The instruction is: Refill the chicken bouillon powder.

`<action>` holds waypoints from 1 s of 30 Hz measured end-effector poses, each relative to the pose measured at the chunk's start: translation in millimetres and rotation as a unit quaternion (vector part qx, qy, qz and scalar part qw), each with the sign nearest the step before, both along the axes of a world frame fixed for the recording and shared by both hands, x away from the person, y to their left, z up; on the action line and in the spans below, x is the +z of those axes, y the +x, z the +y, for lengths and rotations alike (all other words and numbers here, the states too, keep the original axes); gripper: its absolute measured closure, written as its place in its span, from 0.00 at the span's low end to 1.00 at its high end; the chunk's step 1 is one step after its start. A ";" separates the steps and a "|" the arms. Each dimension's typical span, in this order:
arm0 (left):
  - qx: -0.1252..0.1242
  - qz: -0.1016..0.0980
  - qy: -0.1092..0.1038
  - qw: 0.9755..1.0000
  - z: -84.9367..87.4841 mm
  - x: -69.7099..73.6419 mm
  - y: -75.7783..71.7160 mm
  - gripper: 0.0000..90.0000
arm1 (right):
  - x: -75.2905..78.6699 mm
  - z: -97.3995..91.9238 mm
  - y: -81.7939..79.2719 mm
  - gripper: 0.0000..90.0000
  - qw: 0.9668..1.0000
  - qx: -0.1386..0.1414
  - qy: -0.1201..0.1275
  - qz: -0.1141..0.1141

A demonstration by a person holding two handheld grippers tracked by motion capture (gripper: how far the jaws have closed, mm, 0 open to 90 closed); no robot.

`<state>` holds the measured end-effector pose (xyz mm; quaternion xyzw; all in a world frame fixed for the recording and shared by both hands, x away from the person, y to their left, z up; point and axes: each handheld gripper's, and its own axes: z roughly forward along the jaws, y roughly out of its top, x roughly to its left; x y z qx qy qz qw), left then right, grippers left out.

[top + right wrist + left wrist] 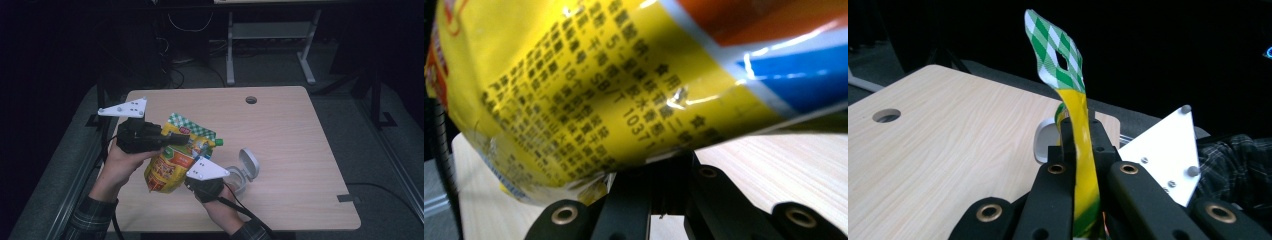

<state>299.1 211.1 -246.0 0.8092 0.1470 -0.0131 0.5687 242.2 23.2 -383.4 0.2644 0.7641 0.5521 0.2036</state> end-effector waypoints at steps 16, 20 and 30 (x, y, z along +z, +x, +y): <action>-0.010 0.019 0.040 0.999 -14.9 -4.2 2.3 1.00 | -12.2 9.5 -11.8 1.00 1.000 0.014 0.015 -0.022; -0.017 0.023 0.052 0.998 -20.6 -5.9 4.7 1.00 | -15.5 7.8 -12.2 1.00 1.000 0.011 0.024 -0.017; -0.042 0.033 0.095 0.994 -33.7 -9.2 10.7 1.00 | -23.8 14.4 -16.6 1.00 0.999 -0.001 0.029 -0.021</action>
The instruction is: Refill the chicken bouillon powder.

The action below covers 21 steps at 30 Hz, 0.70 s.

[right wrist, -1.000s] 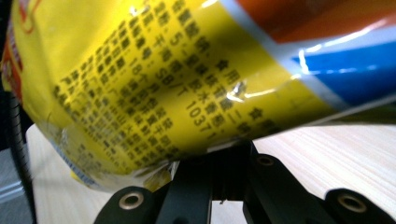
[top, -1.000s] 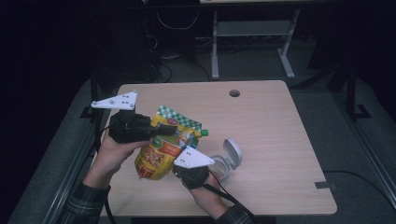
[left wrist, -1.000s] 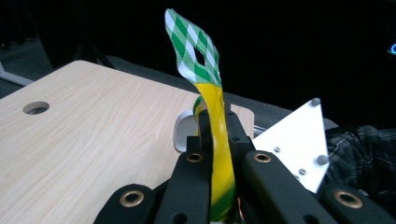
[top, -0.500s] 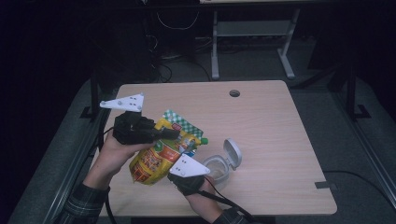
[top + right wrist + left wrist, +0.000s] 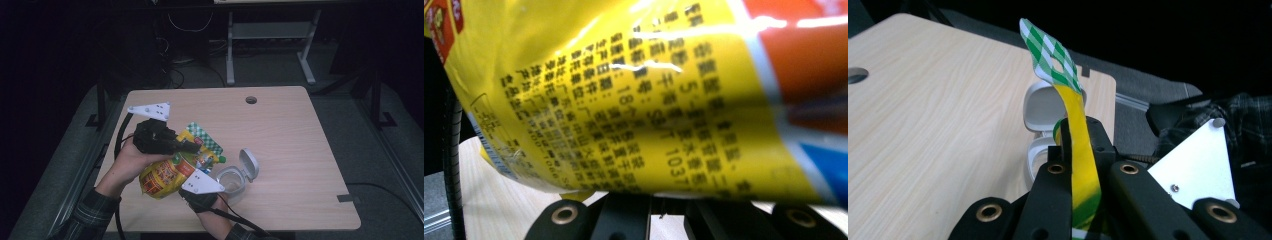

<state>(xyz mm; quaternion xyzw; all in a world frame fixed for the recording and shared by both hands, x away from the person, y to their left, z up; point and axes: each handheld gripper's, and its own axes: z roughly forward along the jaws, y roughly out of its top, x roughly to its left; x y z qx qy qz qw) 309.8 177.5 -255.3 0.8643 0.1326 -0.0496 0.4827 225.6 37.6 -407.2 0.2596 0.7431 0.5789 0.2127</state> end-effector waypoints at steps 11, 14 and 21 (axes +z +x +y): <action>-0.016 0.009 0.022 1.000 -11.5 0.7 2.9 1.00 | -1.5 -1.8 -1.5 1.00 1.000 -0.004 0.006 -0.003; -0.017 0.015 0.027 0.999 -14.5 -0.2 3.9 1.00 | -2.1 -1.5 -2.1 1.00 1.000 -0.005 0.008 -0.004; -0.017 0.021 0.043 0.999 -21.4 -1.6 5.4 1.00 | -4.4 -1.1 -4.8 1.00 1.000 -0.003 0.013 -0.013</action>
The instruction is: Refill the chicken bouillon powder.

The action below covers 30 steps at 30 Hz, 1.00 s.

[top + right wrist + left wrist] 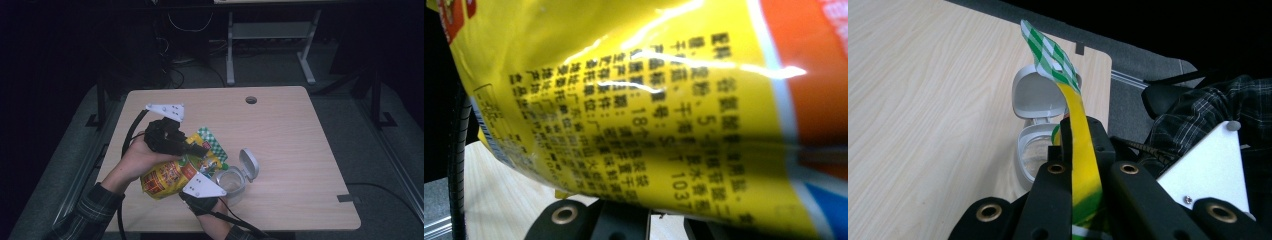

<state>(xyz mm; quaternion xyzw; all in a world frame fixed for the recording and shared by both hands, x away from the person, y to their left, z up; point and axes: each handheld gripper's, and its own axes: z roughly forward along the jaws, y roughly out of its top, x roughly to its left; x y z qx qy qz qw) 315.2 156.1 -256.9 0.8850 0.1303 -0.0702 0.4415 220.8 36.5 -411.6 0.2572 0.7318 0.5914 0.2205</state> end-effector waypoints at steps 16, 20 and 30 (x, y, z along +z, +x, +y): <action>-0.008 0.012 0.026 1.000 -16.5 -3.2 7.2 1.00 | -3.0 -4.8 0.7 1.00 1.000 0.000 0.018 0.000; -0.006 0.012 0.032 0.999 -19.4 -3.8 9.1 1.00 | -3.1 -4.9 0.2 1.00 1.000 -0.002 0.023 0.000; -0.012 0.024 0.053 0.998 -28.4 -7.2 14.7 1.00 | -6.7 -7.1 0.6 1.00 0.999 -0.001 0.035 0.003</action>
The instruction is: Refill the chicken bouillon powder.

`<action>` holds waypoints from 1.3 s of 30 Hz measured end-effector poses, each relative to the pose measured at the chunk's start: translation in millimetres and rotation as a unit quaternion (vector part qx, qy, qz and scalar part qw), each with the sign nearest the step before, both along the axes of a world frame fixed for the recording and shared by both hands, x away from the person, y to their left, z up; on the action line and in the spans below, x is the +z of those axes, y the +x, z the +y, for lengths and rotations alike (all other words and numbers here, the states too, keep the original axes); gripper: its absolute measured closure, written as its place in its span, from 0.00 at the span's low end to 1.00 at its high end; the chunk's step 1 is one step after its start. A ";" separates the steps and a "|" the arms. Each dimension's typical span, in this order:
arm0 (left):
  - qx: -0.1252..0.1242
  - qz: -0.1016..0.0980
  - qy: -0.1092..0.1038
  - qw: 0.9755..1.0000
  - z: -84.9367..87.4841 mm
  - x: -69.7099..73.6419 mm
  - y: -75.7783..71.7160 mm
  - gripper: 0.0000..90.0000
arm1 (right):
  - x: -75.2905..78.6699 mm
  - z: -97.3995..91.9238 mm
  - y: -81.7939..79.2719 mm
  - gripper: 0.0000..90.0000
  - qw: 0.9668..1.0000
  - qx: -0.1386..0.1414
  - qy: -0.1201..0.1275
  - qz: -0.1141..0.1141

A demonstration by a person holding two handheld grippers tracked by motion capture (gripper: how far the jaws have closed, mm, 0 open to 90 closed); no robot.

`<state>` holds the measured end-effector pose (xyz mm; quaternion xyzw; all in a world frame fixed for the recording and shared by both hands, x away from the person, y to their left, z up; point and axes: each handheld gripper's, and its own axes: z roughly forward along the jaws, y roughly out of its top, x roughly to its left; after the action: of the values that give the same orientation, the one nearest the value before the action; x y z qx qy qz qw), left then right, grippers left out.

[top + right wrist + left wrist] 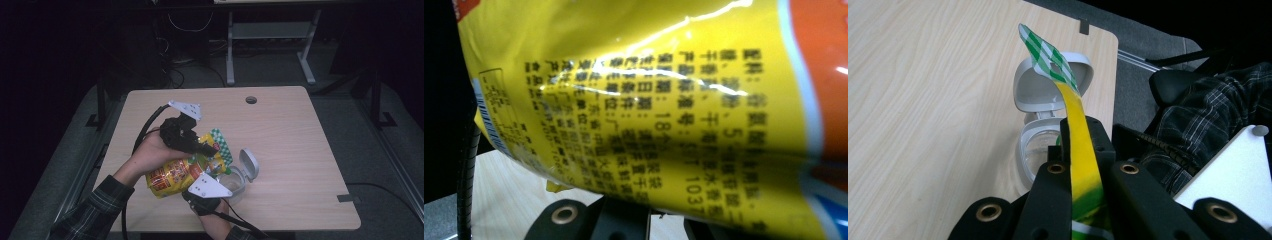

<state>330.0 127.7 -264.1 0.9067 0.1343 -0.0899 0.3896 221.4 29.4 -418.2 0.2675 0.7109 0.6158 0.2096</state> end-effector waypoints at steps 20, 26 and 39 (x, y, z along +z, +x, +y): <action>0.004 0.016 0.037 0.999 -12.9 -7.1 8.3 1.00 | -5.1 -3.5 0.0 1.00 1.000 0.008 0.005 0.005; 0.007 0.018 0.039 0.999 -15.4 -8.4 9.9 1.00 | -5.6 -5.0 1.4 1.00 1.000 0.008 0.007 0.008; 0.008 0.029 0.050 0.998 -19.2 -11.5 13.0 1.00 | -7.2 -5.0 2.1 1.00 1.000 0.011 0.008 0.012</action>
<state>342.9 108.5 -275.6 0.9210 0.1571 -0.1065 0.3402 223.5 24.4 -425.4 0.2688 0.7115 0.6201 0.1922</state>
